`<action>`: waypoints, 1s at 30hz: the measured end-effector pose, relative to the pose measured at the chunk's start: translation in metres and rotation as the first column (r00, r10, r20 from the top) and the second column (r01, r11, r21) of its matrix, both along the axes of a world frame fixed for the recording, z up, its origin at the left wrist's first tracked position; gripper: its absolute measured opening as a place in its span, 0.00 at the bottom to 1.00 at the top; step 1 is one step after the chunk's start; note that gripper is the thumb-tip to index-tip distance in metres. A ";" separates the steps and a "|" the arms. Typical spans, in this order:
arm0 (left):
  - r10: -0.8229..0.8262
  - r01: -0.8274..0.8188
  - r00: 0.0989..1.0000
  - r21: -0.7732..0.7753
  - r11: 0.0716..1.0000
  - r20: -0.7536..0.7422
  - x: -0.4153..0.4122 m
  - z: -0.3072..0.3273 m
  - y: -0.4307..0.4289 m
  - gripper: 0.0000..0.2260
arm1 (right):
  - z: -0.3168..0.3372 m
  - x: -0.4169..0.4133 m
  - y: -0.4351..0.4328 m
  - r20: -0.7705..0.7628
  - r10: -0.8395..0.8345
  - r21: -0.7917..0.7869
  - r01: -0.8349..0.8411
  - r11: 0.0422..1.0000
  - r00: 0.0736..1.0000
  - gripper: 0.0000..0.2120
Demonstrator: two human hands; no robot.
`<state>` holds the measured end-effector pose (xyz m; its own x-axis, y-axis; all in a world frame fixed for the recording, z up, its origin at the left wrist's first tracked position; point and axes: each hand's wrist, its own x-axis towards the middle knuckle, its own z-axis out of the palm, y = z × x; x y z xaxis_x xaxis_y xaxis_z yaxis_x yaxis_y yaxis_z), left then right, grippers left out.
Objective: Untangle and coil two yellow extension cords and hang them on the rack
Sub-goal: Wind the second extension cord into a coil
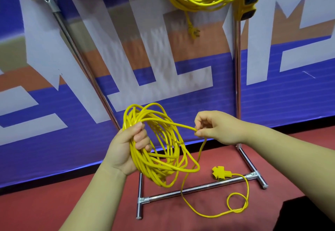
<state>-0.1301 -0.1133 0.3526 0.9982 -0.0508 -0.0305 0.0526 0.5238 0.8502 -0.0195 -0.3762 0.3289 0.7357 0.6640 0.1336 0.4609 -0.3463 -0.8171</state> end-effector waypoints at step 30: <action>0.067 -0.014 0.989 0.363 0.932 -0.134 0.003 -0.033 -0.076 0.12 | 0.021 -0.028 0.035 -0.682 0.023 0.564 0.507 0.652 0.731 0.07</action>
